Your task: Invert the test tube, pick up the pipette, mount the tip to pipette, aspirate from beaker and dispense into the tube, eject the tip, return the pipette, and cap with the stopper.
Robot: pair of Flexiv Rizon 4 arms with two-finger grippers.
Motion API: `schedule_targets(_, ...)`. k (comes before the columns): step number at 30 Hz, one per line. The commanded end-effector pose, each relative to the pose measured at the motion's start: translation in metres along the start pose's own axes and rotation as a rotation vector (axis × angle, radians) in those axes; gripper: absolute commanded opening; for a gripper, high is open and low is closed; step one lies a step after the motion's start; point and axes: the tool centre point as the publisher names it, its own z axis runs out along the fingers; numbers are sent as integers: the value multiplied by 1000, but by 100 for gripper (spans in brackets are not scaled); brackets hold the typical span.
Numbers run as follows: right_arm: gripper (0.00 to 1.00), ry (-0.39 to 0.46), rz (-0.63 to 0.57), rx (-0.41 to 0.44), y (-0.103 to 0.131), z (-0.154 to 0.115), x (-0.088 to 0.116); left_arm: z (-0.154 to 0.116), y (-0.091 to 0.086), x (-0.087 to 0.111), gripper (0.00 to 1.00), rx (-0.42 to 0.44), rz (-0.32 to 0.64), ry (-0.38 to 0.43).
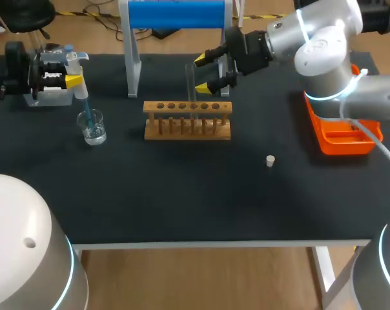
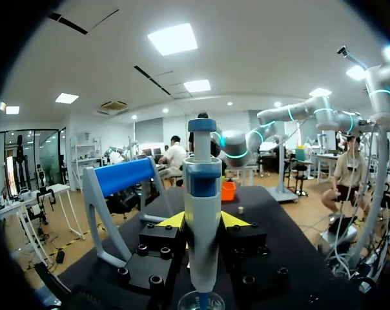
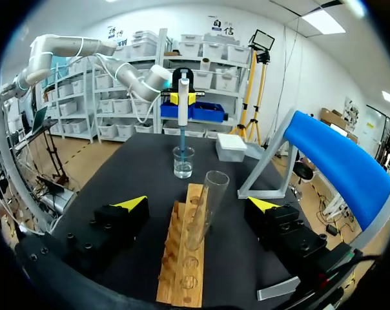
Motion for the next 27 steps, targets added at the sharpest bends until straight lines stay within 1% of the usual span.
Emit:
schedule_targets(1, 100, 57, -4, 23, 0, 4, -10, 0, 0, 0, 0, -1, 1, 1)
schedule_targets(8, 100, 119, -20, 61, -2, 10, -10, 0, 0, 0, 0, -1, 1, 1)
schedule_targets(14, 100, 140, -23, 89, -4, 15, -10, 0, 0, 0, 0, -1, 1, 1)
schedule_targets(16, 100, 125, -27, 112, -4, 18, -11, 0, 0, 0, 0, -1, 1, 1)
schedule_targets(20, 100, 77, -14, 123, -4, 20, -14, 0, 0, 0, 0, -1, 1, 1)
schedule_targets(27, 100, 45, -25, 134, -3, 26, -14, 0, 0, 0, 0, -1, 1, 1)
